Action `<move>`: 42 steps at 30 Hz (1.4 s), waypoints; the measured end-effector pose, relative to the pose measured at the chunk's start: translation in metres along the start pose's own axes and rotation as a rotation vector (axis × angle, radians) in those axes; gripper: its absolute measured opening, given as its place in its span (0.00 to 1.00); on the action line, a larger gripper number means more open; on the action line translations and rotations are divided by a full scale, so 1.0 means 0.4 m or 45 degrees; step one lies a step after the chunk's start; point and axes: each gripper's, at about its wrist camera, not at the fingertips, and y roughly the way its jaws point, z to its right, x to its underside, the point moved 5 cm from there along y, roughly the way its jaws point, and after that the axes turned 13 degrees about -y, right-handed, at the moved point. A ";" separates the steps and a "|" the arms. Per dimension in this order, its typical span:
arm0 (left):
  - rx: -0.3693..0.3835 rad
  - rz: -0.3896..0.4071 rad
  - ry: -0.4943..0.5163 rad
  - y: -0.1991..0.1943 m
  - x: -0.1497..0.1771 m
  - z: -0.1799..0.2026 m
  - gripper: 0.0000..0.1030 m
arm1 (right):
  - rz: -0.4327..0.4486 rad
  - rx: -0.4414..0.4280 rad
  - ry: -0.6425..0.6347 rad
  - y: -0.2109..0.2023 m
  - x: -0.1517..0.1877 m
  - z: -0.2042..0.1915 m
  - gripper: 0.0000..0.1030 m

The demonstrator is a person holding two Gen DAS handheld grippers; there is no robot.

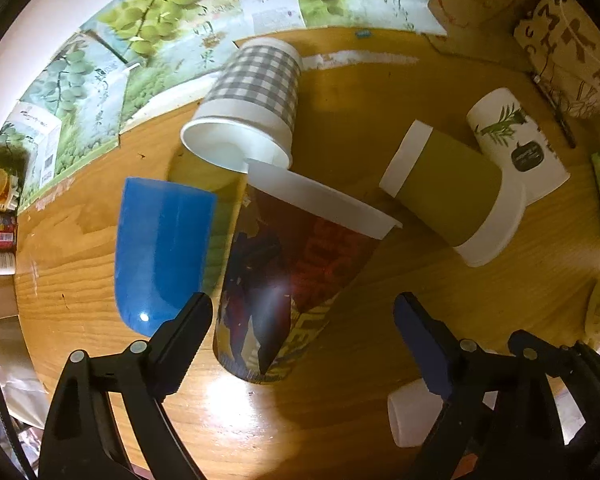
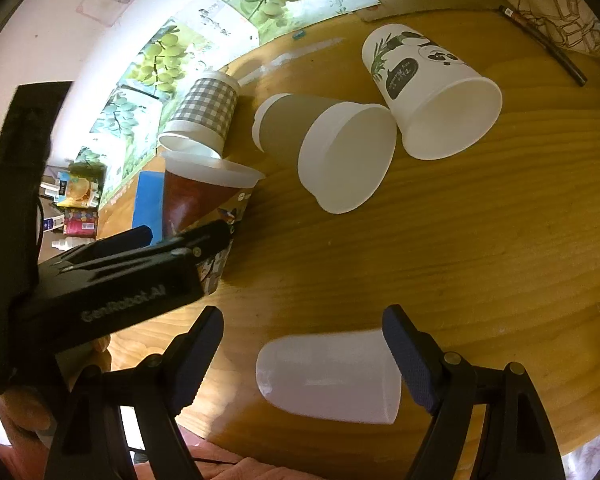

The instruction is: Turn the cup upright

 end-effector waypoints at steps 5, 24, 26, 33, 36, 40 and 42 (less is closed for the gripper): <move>-0.010 -0.016 -0.004 0.016 -0.012 -0.001 0.80 | -0.013 -0.005 0.014 0.007 -0.006 0.005 0.80; -0.016 -0.017 -0.023 0.028 -0.020 0.006 0.74 | -0.016 -0.011 0.050 0.001 0.015 0.021 0.80; -0.015 -0.023 -0.017 0.025 -0.012 -0.001 0.73 | -0.012 -0.011 0.054 -0.002 0.019 0.023 0.80; -0.002 -0.041 -0.031 0.005 0.011 -0.034 0.71 | 0.009 -0.011 0.049 -0.020 0.033 0.015 0.80; 0.008 -0.029 -0.035 -0.017 0.026 -0.050 0.71 | 0.020 -0.010 0.036 -0.029 0.040 0.004 0.80; -0.002 -0.024 -0.051 -0.044 0.050 -0.077 0.70 | 0.030 -0.008 0.016 -0.040 0.054 -0.012 0.80; 0.008 -0.027 -0.068 -0.048 0.056 -0.093 0.70 | 0.039 -0.004 0.006 -0.048 0.063 -0.020 0.80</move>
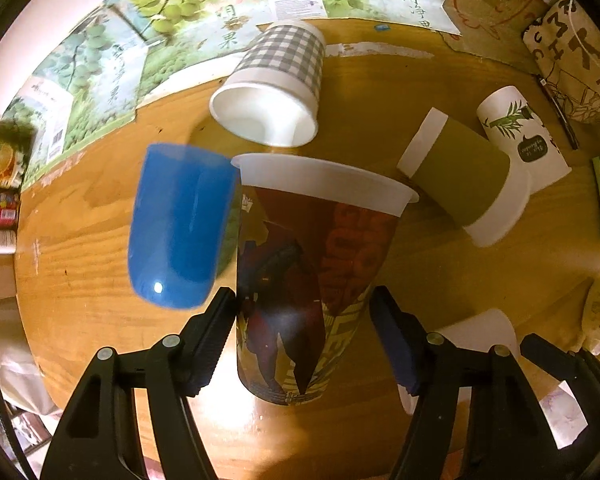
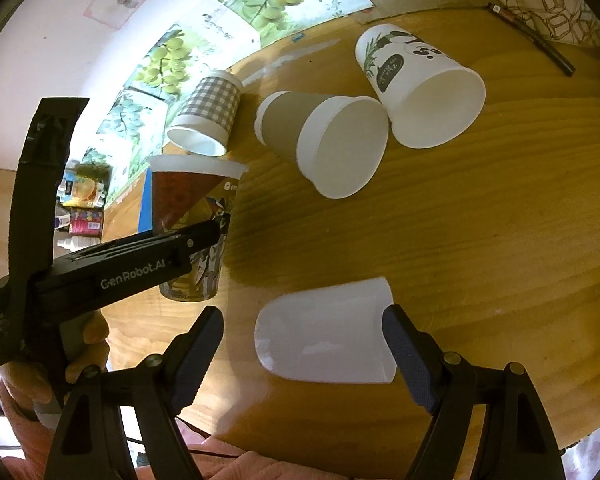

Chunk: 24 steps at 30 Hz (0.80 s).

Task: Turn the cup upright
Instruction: 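Lift the red printed cup with the right tool and rotate it rim-up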

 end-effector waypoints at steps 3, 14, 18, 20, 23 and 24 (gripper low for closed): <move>0.009 0.000 -0.024 -0.018 0.035 -0.035 0.70 | 0.012 -0.001 -0.016 -0.010 0.012 -0.014 0.80; 0.035 0.012 -0.171 -0.071 0.161 -0.174 0.70 | 0.041 -0.020 -0.064 -0.024 0.042 -0.072 0.80; 0.048 -0.011 -0.226 -0.070 0.225 -0.225 0.70 | 0.047 -0.023 -0.088 -0.030 0.051 -0.090 0.80; 0.051 -0.016 -0.249 -0.072 0.266 -0.227 0.70 | 0.045 -0.031 -0.099 -0.029 0.056 -0.101 0.80; 0.076 -0.027 -0.280 -0.066 0.302 -0.247 0.70 | 0.039 -0.048 -0.115 -0.026 0.064 -0.117 0.80; 0.083 -0.031 -0.291 -0.060 0.313 -0.253 0.70 | 0.036 -0.056 -0.121 -0.023 0.066 -0.123 0.80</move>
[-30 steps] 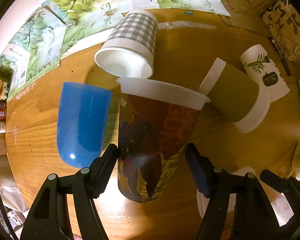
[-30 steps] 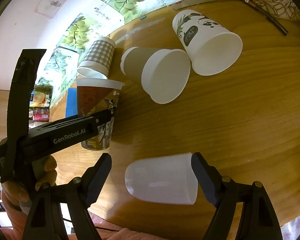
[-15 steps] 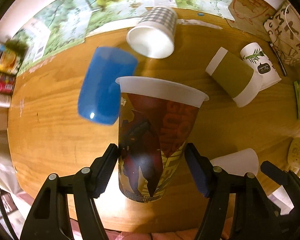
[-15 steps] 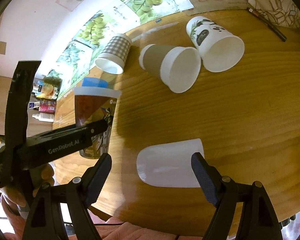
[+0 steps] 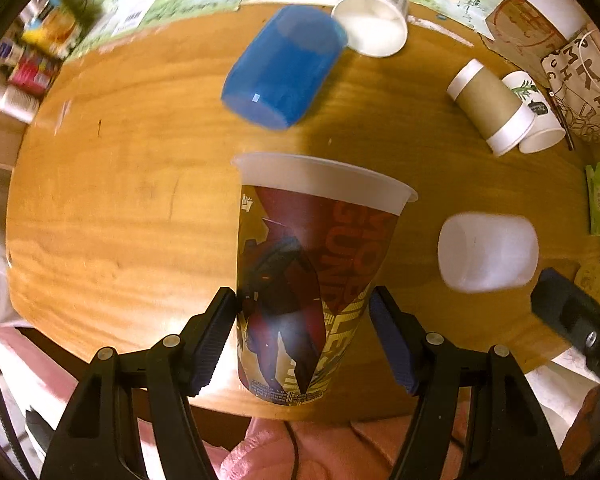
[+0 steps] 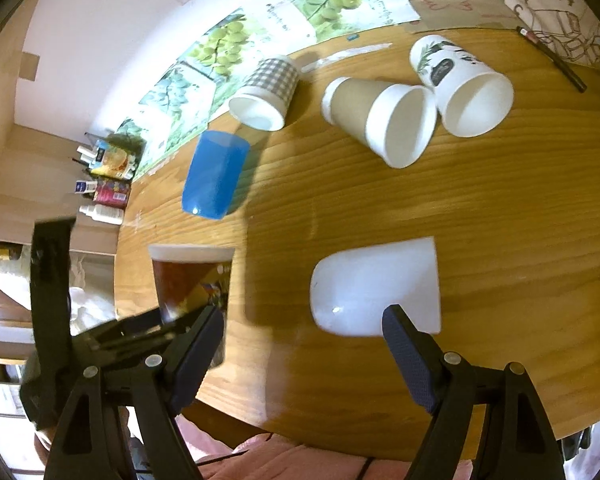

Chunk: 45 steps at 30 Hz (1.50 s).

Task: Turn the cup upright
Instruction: 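Lift the red printed cup with the right tool and rotate it rim-up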

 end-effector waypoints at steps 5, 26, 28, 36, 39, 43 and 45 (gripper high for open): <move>0.031 -0.016 -0.048 0.018 0.046 -0.002 0.70 | -0.028 -0.039 -0.019 0.016 0.014 -0.024 0.80; 0.134 -0.127 -0.078 0.107 0.095 -0.002 0.71 | -0.127 -0.156 -0.041 0.074 0.041 -0.063 0.80; 0.145 -0.140 -0.085 0.113 0.095 -0.002 0.72 | -0.136 -0.168 -0.036 0.079 0.043 -0.063 0.80; 0.160 -0.169 -0.101 0.160 0.084 -0.006 0.72 | -0.180 -0.213 -0.026 0.098 0.046 -0.064 0.80; 0.171 -0.172 -0.110 0.176 0.070 -0.017 0.72 | -0.199 -0.230 -0.019 0.106 0.047 -0.063 0.80; 0.183 -0.176 -0.122 0.184 0.071 -0.028 0.72 | -0.224 -0.253 -0.016 0.117 0.048 -0.063 0.80; 0.193 -0.186 -0.130 0.187 0.075 -0.032 0.74 | -0.235 -0.264 -0.017 0.122 0.048 -0.065 0.80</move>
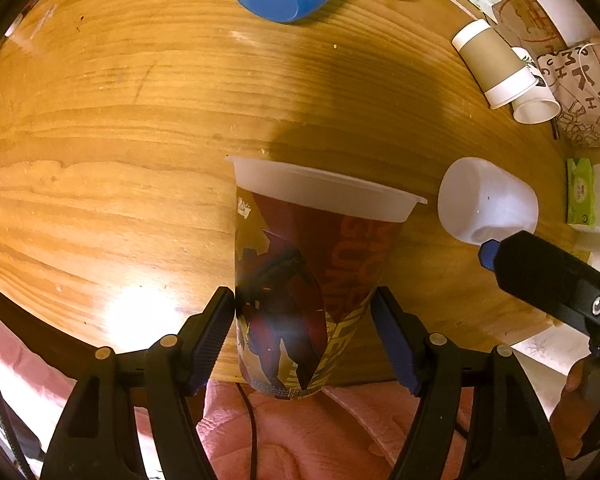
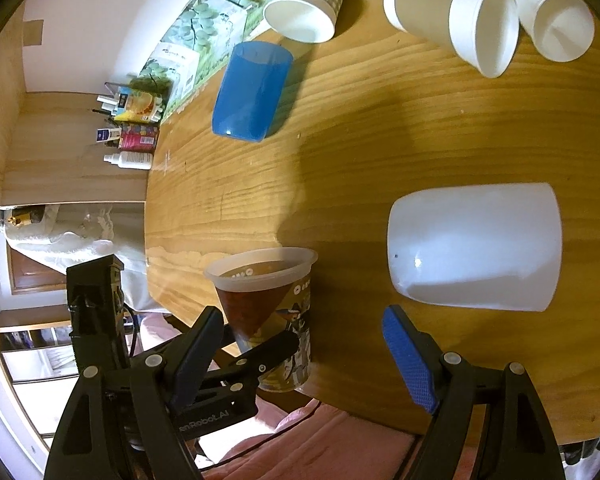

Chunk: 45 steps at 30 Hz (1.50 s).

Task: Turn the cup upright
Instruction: 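Lift the red printed cup with the right tool and rotate it rim-up, then lower the upright red printed cup onto the desk with the right tool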

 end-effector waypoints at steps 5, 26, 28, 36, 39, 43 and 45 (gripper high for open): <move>0.016 -0.011 -0.025 0.000 0.006 -0.007 0.79 | -0.027 -0.024 -0.009 0.014 -0.004 -0.003 0.80; 0.118 -0.052 -0.067 0.012 -0.001 -0.071 0.79 | -0.156 -0.132 0.061 0.103 -0.021 -0.023 0.87; 0.126 -0.053 -0.074 0.008 0.000 -0.081 0.79 | -0.166 -0.142 0.067 0.113 -0.023 -0.024 0.87; 0.155 -0.053 -0.118 -0.021 0.008 -0.113 0.79 | -0.199 -0.122 0.052 0.156 -0.037 -0.053 0.87; 0.162 -0.045 -0.111 -0.031 0.016 -0.122 0.79 | -0.202 -0.089 0.037 0.170 -0.044 -0.064 0.87; 0.172 -0.041 -0.110 -0.044 0.028 -0.142 0.79 | -0.208 -0.078 0.013 0.191 -0.055 -0.084 0.87; 0.176 -0.037 -0.104 -0.050 0.032 -0.150 0.79 | -0.209 -0.066 -0.007 0.202 -0.061 -0.096 0.87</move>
